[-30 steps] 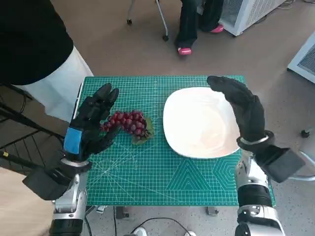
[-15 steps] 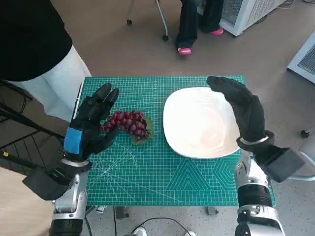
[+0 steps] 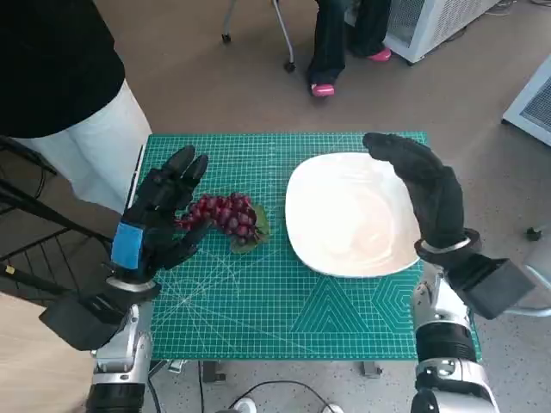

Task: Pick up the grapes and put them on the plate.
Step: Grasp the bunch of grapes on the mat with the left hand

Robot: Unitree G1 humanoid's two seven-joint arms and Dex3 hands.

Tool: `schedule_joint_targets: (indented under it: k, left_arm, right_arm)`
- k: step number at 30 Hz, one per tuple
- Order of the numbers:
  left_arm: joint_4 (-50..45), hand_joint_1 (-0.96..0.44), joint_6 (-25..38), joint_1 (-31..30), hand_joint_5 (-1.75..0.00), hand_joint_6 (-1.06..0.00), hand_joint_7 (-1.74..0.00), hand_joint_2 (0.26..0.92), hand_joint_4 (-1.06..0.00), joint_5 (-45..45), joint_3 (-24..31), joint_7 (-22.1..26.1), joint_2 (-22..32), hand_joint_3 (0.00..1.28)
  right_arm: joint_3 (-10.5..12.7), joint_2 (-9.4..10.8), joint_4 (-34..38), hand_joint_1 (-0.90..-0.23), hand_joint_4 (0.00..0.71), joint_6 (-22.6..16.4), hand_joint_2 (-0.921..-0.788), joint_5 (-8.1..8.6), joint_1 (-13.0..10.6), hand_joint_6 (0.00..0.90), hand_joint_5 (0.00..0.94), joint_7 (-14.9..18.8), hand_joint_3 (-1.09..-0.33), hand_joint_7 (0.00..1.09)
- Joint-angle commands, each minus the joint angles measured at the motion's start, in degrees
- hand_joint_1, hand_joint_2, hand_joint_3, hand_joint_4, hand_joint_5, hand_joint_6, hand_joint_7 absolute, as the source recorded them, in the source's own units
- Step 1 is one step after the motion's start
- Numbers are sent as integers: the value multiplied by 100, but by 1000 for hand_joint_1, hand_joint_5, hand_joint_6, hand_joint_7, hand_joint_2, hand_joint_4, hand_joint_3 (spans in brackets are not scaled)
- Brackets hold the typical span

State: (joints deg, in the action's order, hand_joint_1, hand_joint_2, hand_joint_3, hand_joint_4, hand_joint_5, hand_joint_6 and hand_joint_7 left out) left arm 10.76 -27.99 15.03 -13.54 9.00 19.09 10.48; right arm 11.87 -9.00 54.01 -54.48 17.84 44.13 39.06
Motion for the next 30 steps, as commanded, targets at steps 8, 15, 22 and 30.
schedule_joint_targets:
  k: [8, 15, 22, 30]
  left_arm:
    - [-52, -300, 34, 41, -2, -254, -346, 921, -392, 3, -6, -5, 18, 217]
    - [-72, -298, 41, 27, -2, -250, -355, 921, -393, 0, -10, -4, 16, 218]
    - [-89, -298, 45, 9, -2, -245, -364, 921, -393, -3, -7, 0, 18, 218]
    - [-92, -298, 67, 21, -2, -240, -374, 921, -393, 9, 3, -13, 31, 219]
  right_arm:
    - [7, -44, 11, -492, 334, 32, -921, 19, 7, 324, 0, 70, -521, 0]
    - [14, -45, 19, -491, 333, 28, -921, 18, 5, 323, 0, 75, -521, 0]
    - [25, -41, -6, -488, 333, 56, -921, 51, -14, 323, 0, 99, -520, 0]
    - [27, -14, 7, -486, 334, 62, -921, 35, -13, 323, 0, 68, -519, 1]
